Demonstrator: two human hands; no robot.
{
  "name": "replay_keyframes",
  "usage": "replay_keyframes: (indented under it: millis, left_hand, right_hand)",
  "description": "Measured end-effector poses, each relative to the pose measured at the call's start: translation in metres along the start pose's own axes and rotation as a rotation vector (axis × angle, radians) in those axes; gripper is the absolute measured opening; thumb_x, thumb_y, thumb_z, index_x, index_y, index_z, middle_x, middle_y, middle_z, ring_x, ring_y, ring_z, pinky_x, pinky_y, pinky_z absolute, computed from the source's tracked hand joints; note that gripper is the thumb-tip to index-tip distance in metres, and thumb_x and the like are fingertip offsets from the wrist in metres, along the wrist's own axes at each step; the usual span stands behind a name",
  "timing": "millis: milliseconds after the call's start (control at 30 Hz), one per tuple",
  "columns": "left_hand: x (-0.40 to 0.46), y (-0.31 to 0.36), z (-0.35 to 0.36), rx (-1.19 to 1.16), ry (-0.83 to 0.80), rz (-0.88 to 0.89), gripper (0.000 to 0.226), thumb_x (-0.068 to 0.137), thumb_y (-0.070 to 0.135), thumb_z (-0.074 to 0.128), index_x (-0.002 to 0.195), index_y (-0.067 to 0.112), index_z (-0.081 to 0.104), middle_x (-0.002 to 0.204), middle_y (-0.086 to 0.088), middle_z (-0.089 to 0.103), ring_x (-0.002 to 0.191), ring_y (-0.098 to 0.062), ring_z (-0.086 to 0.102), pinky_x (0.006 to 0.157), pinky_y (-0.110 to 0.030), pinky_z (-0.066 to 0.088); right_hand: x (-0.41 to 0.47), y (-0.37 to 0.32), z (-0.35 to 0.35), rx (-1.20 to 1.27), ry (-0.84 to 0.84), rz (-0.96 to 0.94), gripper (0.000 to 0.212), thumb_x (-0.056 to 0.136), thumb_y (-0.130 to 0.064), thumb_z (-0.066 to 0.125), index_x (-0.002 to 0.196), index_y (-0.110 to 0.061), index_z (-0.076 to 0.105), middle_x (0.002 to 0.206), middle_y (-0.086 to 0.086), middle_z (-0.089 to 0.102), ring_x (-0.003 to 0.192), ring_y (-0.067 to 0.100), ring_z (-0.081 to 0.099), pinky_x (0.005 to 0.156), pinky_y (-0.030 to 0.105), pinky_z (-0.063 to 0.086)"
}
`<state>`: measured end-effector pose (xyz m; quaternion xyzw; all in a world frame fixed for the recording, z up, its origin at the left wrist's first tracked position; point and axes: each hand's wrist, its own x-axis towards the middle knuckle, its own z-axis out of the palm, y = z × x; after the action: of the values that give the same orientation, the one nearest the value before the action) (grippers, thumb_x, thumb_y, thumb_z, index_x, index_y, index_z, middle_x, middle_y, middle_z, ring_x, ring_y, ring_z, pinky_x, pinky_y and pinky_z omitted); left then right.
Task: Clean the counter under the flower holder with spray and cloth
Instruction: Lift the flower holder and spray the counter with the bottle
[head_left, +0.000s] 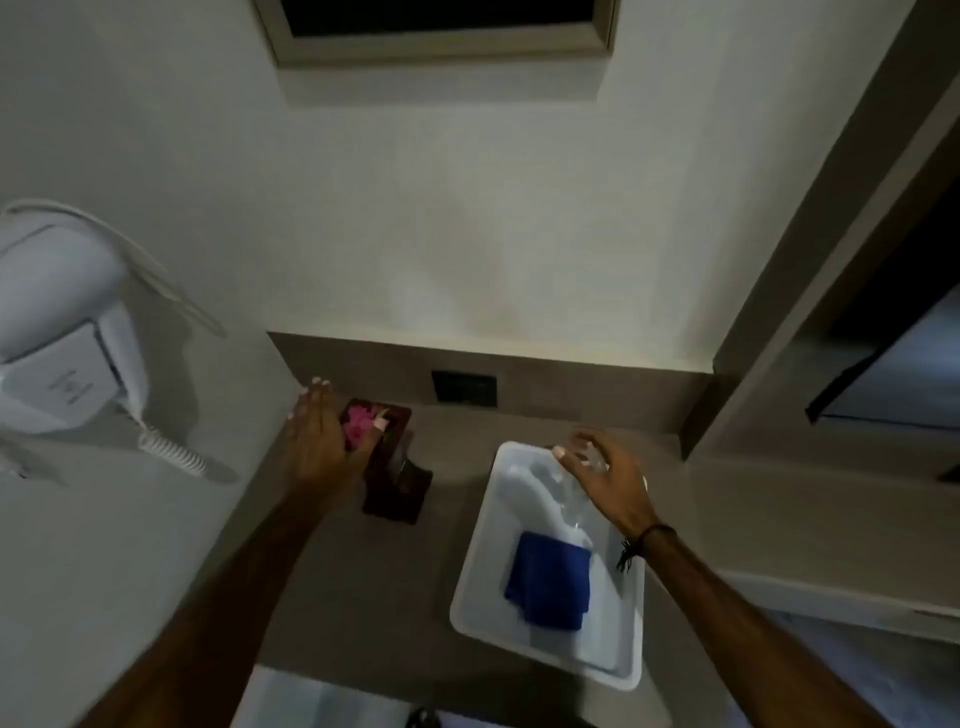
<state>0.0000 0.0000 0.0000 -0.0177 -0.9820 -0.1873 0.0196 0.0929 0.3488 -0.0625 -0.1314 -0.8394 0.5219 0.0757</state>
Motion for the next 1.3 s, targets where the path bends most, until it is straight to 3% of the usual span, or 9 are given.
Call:
replay_keyframes:
  millis: [267, 400, 600, 700, 867, 967, 1067, 1233, 1300]
  left_hand:
    - [-0.028, -0.004, 0.018, -0.079, -0.025, -0.146, 0.090, 0.091, 0.052, 0.058, 0.155, 0.000, 0.021, 0.165, -0.023, 0.022, 0.155, -0.036, 0.017, 0.126, -0.051, 0.014]
    - [-0.028, -0.001, 0.017, -0.075, -0.047, -0.145, 0.089, 0.092, 0.050, 0.056, 0.155, -0.002, 0.019, 0.165, -0.023, 0.022, 0.155, -0.035, 0.015, 0.126, -0.050, 0.011]
    - [-0.026, -0.001, 0.013, -0.077, -0.095, -0.136, 0.086, 0.094, 0.052, 0.051, 0.156, 0.002, 0.018, 0.166, -0.021, 0.019, 0.156, -0.033, 0.010, 0.127, -0.050, 0.008]
    - [-0.025, 0.000, 0.011, -0.058, -0.107, -0.134, 0.085, 0.094, 0.052, 0.050, 0.155, 0.002, 0.020, 0.165, -0.021, 0.020, 0.156, -0.033, 0.011, 0.127, -0.050, 0.009]
    - [-0.024, 0.001, 0.009, -0.034, -0.096, -0.133, 0.081, 0.093, 0.050, 0.055, 0.148, -0.005, 0.031, 0.153, -0.031, 0.036, 0.146, -0.044, 0.029, 0.120, -0.056, 0.025]
    - [-0.022, -0.002, 0.012, -0.048, -0.088, -0.142, 0.081, 0.091, 0.050, 0.058, 0.147, -0.004, 0.034, 0.151, -0.030, 0.038, 0.146, -0.044, 0.031, 0.119, -0.056, 0.026]
    - [-0.020, -0.008, 0.016, -0.074, -0.065, -0.147, 0.083, 0.089, 0.052, 0.058, 0.147, -0.002, 0.033, 0.153, -0.028, 0.037, 0.147, -0.043, 0.029, 0.121, -0.057, 0.024]
    - [-0.019, -0.018, 0.025, -0.092, -0.057, -0.153, 0.095, 0.087, 0.060, 0.055, 0.152, -0.001, 0.023, 0.160, -0.029, 0.026, 0.152, -0.043, 0.019, 0.124, -0.056, 0.018]
    - [-0.019, -0.019, 0.028, -0.097, -0.047, -0.151, 0.097, 0.088, 0.059, 0.057, 0.153, -0.001, 0.018, 0.162, -0.029, 0.022, 0.153, -0.043, 0.016, 0.124, -0.056, 0.016]
  right_hand:
    - [0.017, 0.024, 0.046, -0.094, 0.067, 0.024, 0.020, 0.094, -0.038, 0.057, 0.096, -0.019, 0.064, 0.094, -0.003, 0.067, 0.084, 0.014, 0.065, 0.079, 0.032, 0.057]
    - [0.030, 0.019, 0.058, -0.163, 0.041, 0.031, 0.024, 0.091, -0.043, 0.060, 0.079, -0.023, 0.063, 0.072, -0.009, 0.061, 0.066, 0.007, 0.058, 0.067, 0.025, 0.049]
    - [0.038, -0.029, 0.103, -0.232, -0.217, -0.112, 0.050, 0.078, -0.073, 0.054, 0.098, -0.029, 0.070, 0.065, -0.017, 0.055, 0.058, -0.002, 0.052, 0.057, 0.017, 0.042]
    - [0.036, -0.046, 0.128, -0.287, -0.196, -0.118, 0.034, 0.080, -0.057, 0.060, 0.070, -0.025, 0.065, 0.057, -0.012, 0.052, 0.050, 0.004, 0.048, 0.052, 0.022, 0.039]
    - [0.035, -0.067, 0.151, -0.304, -0.255, -0.130, 0.023, 0.078, -0.044, 0.063, 0.071, -0.022, 0.064, 0.065, -0.003, 0.060, 0.060, 0.018, 0.060, 0.054, 0.027, 0.049]
    - [0.036, -0.066, 0.148, -0.297, -0.232, -0.124, 0.035, 0.079, -0.053, 0.061, 0.082, -0.020, 0.072, 0.070, -0.002, 0.067, 0.063, 0.016, 0.064, 0.057, 0.028, 0.053]
    - [0.040, -0.052, 0.127, -0.161, -0.120, -0.063, 0.032, 0.084, -0.051, 0.063, 0.071, -0.022, 0.066, 0.057, -0.007, 0.057, 0.047, 0.004, 0.050, 0.048, 0.021, 0.043]
    - [0.043, -0.017, 0.071, 0.149, 0.048, 0.127, 0.033, 0.094, -0.040, 0.058, 0.088, -0.009, 0.065, 0.072, 0.016, 0.064, 0.065, 0.031, 0.064, 0.068, 0.049, 0.059]
    - [0.042, -0.010, 0.056, 0.186, 0.109, 0.168, 0.028, 0.094, -0.038, 0.060, 0.084, -0.012, 0.067, 0.077, 0.015, 0.070, 0.070, 0.030, 0.069, 0.069, 0.044, 0.061]
